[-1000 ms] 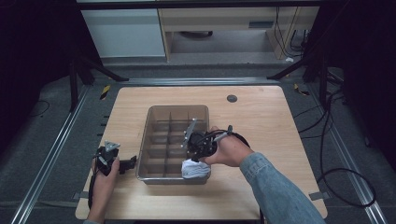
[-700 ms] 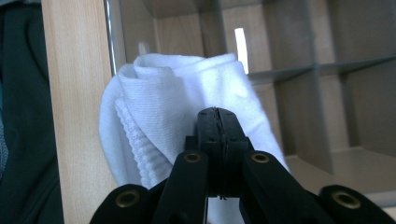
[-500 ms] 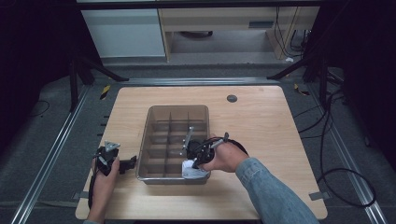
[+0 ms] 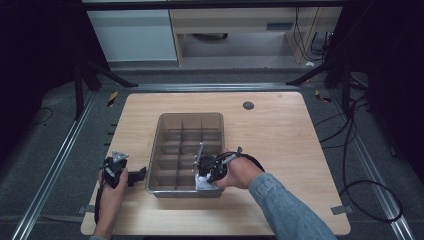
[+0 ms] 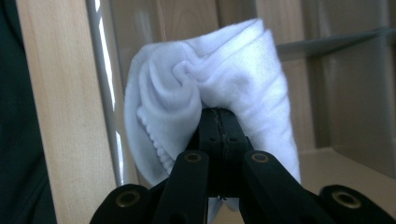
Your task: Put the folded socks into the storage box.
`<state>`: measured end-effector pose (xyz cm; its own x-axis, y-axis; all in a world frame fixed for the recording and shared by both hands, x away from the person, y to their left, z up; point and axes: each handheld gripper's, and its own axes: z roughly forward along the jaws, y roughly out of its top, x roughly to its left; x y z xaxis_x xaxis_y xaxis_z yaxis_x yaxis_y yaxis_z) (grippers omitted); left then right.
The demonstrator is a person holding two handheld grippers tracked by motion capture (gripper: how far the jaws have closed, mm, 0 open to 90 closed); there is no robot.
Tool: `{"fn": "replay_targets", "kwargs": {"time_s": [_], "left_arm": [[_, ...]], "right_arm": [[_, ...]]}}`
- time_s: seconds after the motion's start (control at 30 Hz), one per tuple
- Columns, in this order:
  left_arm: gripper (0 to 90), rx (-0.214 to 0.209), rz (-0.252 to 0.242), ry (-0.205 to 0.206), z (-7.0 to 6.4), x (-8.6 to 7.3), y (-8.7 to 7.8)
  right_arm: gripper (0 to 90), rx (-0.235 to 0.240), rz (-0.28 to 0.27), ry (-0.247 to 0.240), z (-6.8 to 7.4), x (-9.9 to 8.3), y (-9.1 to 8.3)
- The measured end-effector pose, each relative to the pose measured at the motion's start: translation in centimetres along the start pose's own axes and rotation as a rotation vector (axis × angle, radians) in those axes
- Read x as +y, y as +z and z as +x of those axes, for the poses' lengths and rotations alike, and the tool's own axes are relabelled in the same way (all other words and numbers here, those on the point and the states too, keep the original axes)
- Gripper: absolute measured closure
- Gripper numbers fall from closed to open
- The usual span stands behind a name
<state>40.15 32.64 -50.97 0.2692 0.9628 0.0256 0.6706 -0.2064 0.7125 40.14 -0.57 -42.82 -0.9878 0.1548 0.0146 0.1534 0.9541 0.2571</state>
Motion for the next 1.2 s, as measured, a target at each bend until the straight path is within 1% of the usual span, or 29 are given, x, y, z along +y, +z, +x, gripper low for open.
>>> {"fn": "replay_targets", "kwargs": {"time_s": [0.13,0.23,0.3,0.43,0.53,0.7,0.77,0.8,0.87,0.93,1.03,1.13,1.2], "left_arm": [[0.0,-0.001,0.000,0.001,0.0,0.0,0.0],[0.0,-0.001,0.000,0.001,0.0,0.0,0.0],[0.0,-0.001,-0.001,0.000,0.0,0.0,0.0],[0.0,-0.002,-0.002,0.000,0.0,0.0,0.0],[0.0,-0.002,-0.002,0.001,0.0,0.0,0.0],[0.0,-0.002,-0.003,0.000,0.0,0.0,0.0],[0.0,-0.002,-0.003,-0.001,0.0,0.0,0.0],[0.0,-0.002,-0.003,-0.001,0.0,0.0,0.0],[0.0,-0.002,-0.004,-0.002,0.0,0.0,0.1],[0.0,-0.002,-0.004,-0.002,0.0,0.0,0.1],[0.0,-0.002,-0.003,-0.001,0.0,0.0,0.0],[0.0,-0.003,-0.003,-0.001,0.0,0.0,0.0],[0.0,-0.003,-0.003,-0.001,0.0,0.0,0.0]], "right_arm": [[90.0,-0.008,0.031,-0.007,0.1,0.0,0.8],[90.0,-0.006,0.033,-0.007,0.1,0.0,0.8],[90.0,-0.005,0.023,-0.009,0.1,-0.1,0.6],[90.0,-0.016,0.004,-0.010,0.2,-0.2,-0.1],[90.0,-0.021,-0.028,0.001,0.1,-0.1,-1.4],[90.0,-0.047,-0.062,-0.005,-0.3,0.7,-3.4],[90.0,-0.046,-0.077,-0.003,-0.4,1.1,-3.9],[90.0,-0.045,-0.087,0.000,-0.3,1.2,-3.9],[90.0,-0.048,-0.093,-0.008,-0.3,1.7,-3.9],[90.0,-0.036,-0.106,-0.008,-0.3,2.1,-3.8],[90.0,-0.031,-0.109,-0.017,-0.2,2.5,-3.6],[90.0,-0.031,-0.118,-0.014,-0.2,2.8,-3.5],[90.0,-0.023,-0.126,-0.009,-0.2,2.9,-3.6]]}}
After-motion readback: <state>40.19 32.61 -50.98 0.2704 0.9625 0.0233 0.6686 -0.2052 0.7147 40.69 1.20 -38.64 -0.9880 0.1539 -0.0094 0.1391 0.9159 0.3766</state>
